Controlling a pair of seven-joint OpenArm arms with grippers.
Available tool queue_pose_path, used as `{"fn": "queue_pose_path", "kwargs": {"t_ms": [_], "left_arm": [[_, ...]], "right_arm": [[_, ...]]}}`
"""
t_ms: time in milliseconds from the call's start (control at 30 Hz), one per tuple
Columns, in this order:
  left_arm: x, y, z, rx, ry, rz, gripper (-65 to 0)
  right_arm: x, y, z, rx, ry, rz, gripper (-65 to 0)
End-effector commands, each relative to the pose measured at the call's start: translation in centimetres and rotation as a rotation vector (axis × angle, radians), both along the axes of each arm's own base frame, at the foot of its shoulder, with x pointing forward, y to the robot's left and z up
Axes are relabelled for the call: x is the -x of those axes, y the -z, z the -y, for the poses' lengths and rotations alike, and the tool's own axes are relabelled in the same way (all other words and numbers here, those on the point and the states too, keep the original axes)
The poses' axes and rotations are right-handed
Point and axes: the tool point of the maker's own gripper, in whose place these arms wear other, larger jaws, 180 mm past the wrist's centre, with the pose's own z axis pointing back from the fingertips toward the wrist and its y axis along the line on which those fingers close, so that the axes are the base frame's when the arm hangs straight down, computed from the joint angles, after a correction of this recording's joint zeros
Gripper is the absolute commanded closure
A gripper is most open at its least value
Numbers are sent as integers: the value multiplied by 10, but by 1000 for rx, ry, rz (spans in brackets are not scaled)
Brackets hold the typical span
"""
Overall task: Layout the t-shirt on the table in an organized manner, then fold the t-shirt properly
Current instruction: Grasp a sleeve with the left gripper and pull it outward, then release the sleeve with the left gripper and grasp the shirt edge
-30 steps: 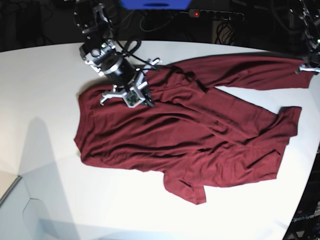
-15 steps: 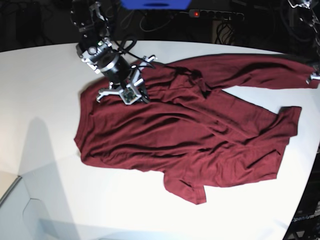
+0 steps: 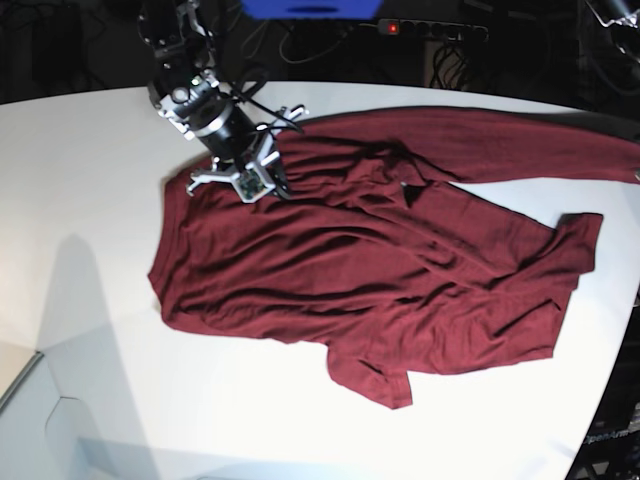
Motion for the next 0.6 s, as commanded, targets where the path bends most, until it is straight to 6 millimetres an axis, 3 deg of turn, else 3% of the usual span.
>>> {"fn": "queue_pose_path", "kwargs": {"t_ms": [0, 133, 300, 567], "left_arm": [[-8, -22, -9, -53, 8, 43, -1], [-7, -17, -7, -43, 6, 39, -5], [2, 3, -5, 0, -16, 11, -22], [2, 3, -6, 0, -19, 12, -257]], "right_arm": [[-6, -14, -3, -33, -2, 46, 0], [-6, -12, -2, -29, -1, 41, 0], [-6, -12, -2, -27, -2, 41, 0], [-3, -10, -2, -27, -1, 33, 0]]}}
